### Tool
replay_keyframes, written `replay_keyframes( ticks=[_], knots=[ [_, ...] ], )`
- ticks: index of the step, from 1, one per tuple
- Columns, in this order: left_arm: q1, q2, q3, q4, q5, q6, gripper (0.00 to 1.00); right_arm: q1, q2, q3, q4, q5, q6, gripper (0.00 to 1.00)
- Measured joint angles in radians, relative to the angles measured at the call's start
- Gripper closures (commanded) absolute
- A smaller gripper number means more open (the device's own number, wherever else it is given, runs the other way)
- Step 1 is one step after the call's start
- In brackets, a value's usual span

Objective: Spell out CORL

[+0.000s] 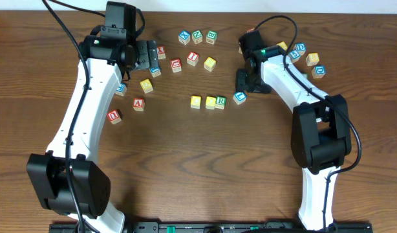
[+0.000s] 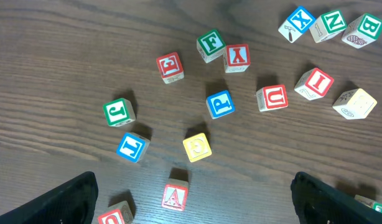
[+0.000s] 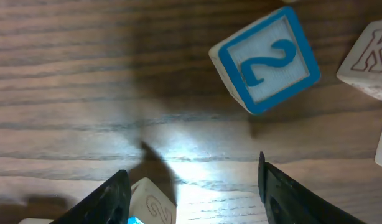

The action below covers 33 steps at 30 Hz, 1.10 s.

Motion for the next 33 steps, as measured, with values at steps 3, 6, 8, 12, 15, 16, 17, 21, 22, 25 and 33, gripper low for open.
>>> replay_keyframes(
  ticks=[3,6,8,12,15,16,17,21,22,25,33],
  knots=[
    [0.0,0.0,0.0,0.0,0.0,0.0,0.02,-0.002,0.0,-0.009,-0.004,0.0,0.0,0.39],
    [0.0,0.0,0.0,0.0,0.0,0.0,0.02,-0.002,0.0,-0.019,-0.005,0.0,0.0,0.39],
    [0.0,0.0,0.0,0.0,0.0,0.0,0.02,-0.002,0.0,-0.027,-0.004,-0.002,0.0,0.39],
    [0.0,0.0,0.0,0.0,0.0,0.0,0.02,-0.002,0.0,-0.039,0.004,-0.035,-0.039,0.37],
    [0.0,0.0,0.0,0.0,0.0,0.0,0.02,-0.002,0.0,-0.04,0.016,-0.071,-0.088,0.37],
    [0.0,0.0,0.0,0.0,0.0,0.0,0.03,-0.001,0.0,-0.04,0.017,-0.08,-0.105,0.37],
    [0.0,0.0,0.0,0.0,0.0,0.0,0.02,0.002,0.0,-0.04,0.017,-0.09,-0.119,0.37],
    [0.0,0.0,0.0,0.0,0.0,0.0,0.03,0.016,0.0,-0.04,0.003,-0.106,-0.166,0.37],
    [0.0,0.0,0.0,0.0,0.0,0.0,0.02,0.02,0.0,-0.04,-0.008,-0.111,-0.175,0.37],
    [0.0,0.0,0.0,0.0,0.0,0.0,0.02,0.031,0.0,-0.04,-0.037,-0.118,-0.193,0.37],
    [0.0,0.0,0.0,0.0,0.0,0.0,0.02,0.034,0.0,-0.04,-0.092,-0.118,-0.228,0.37]
  ],
)
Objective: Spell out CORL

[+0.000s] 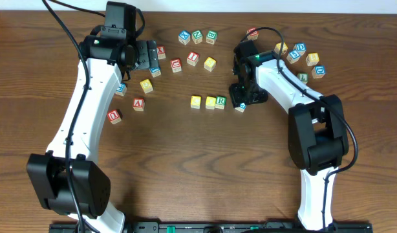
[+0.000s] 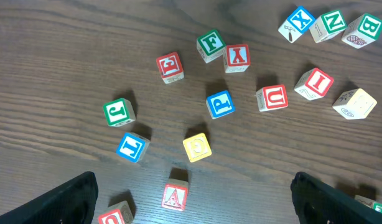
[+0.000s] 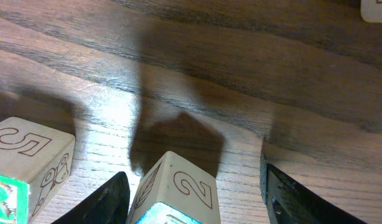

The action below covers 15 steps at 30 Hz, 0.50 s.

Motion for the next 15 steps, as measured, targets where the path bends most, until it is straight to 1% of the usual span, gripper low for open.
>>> replay_keyframes(
  ticks=[2,5,6,11,15],
  knots=[
    [0.0,0.0,0.0,0.0,0.0,0.0,0.02,0.0,0.0,0.0,-0.002,0.0,-0.003,0.41],
    [0.0,0.0,0.0,0.0,0.0,0.0,0.02,0.0,0.0,0.0,-0.014,-0.006,0.017,0.59],
    [0.0,0.0,0.0,0.0,0.0,0.0,0.02,0.0,-0.001,0.0,-0.021,-0.011,0.036,0.6],
    [0.0,0.0,0.0,0.0,0.0,0.0,0.02,0.003,-0.004,0.0,-0.039,-0.049,0.165,0.6],
    [0.0,0.0,0.0,0.0,0.0,0.0,0.02,0.014,-0.004,-0.001,-0.02,-0.043,0.219,0.6]
  ],
)
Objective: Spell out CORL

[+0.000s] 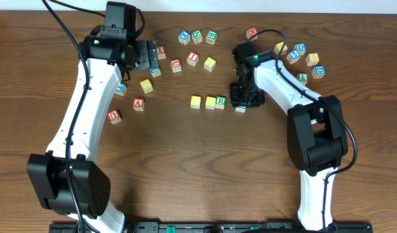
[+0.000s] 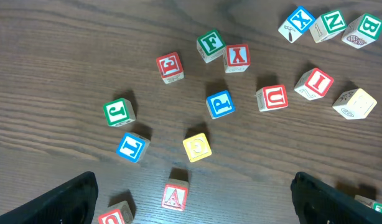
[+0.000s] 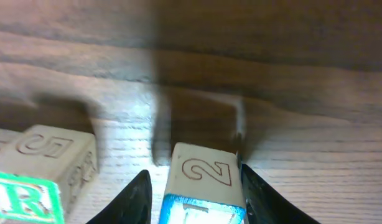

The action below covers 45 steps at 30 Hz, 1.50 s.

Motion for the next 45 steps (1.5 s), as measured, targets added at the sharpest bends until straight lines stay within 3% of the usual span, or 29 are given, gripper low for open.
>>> replay_keyframes(
  ticks=[7,25,39,45],
  knots=[
    [0.0,0.0,0.0,0.0,0.0,0.0,0.02,0.011,0.0,-0.001,0.031,0.022,0.0,0.6],
    [0.0,0.0,0.0,0.0,0.0,0.0,0.02,0.022,0.0,-0.001,0.068,0.026,-0.018,0.75],
    [0.0,0.0,0.0,0.0,0.0,0.0,0.02,0.022,0.0,-0.001,0.121,0.026,0.034,0.76],
    [0.0,0.0,0.0,0.0,0.0,0.0,0.02,0.028,0.0,-0.001,0.143,0.028,0.098,0.71]
  ],
)
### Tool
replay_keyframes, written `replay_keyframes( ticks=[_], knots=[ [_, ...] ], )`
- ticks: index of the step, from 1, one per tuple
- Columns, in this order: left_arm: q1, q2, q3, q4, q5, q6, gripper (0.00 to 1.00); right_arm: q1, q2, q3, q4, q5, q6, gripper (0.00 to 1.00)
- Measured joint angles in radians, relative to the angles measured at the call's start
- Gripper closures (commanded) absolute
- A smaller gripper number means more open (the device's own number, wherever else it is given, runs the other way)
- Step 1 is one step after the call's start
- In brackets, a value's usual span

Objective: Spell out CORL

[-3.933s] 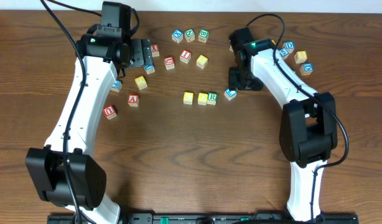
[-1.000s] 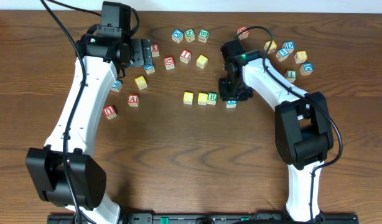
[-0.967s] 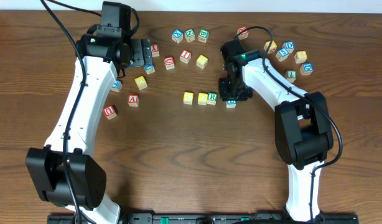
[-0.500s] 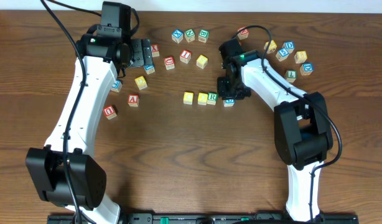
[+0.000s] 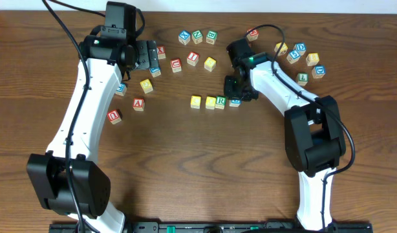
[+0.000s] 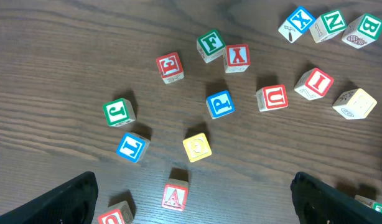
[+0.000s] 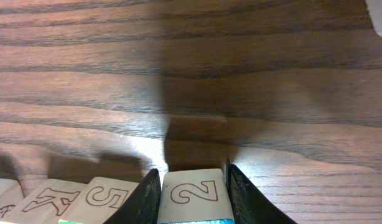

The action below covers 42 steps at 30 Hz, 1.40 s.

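Note:
A row of blocks lies mid-table: two yellow ones (image 5: 196, 101) (image 5: 210, 101), then a green R block (image 5: 220, 101). At the row's right end is a blue-topped block (image 5: 235, 101) with a "2" on its side (image 7: 193, 194). My right gripper (image 5: 236, 92) is shut on it, a finger (image 7: 147, 198) tight against each flank. The neighbouring block's side (image 7: 108, 200) shows a "5". My left gripper (image 5: 147, 55) hangs open over the scattered blocks at the back left, its fingers (image 6: 73, 199) wide apart with nothing between them. A blue L block (image 6: 130, 147) lies below it.
Loose blocks lie at the back: X, N, B (image 5: 197, 35), a red I (image 5: 193, 58) and a yellow block (image 5: 210, 63). A cluster (image 5: 300, 47) sits at the back right. A red A block (image 5: 139, 103) and another red block (image 5: 114, 116) lie on the left.
My right gripper has tightened on the blue block and shifted it left and slightly back. It now stands against the green R block. The left arm has not moved.
My right gripper was open above and behind the blue block, which lay apart from the row's right end. Then it stood open around the block, then narrowed on it. Now it grips the block against the green R. The left gripper stayed open and still.

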Motion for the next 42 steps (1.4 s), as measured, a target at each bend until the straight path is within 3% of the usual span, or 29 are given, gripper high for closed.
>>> replay_keyframes(
  ticks=[16,28,36,42],
  knots=[
    [0.0,0.0,0.0,0.0,0.0,0.0,0.02,0.048,0.0,0.0,0.003,0.046,0.04,0.58],
    [0.0,0.0,0.0,0.0,0.0,0.0,0.02,0.048,0.0,0.0,0.07,0.047,0.044,0.55],
    [0.0,0.0,0.0,0.0,0.0,0.0,0.02,0.039,-0.014,0.065,-0.018,0.047,0.037,0.53],
    [0.0,0.0,0.0,0.0,0.0,0.0,0.02,0.014,-0.135,0.09,-0.127,0.05,0.0,0.47]
  ],
)
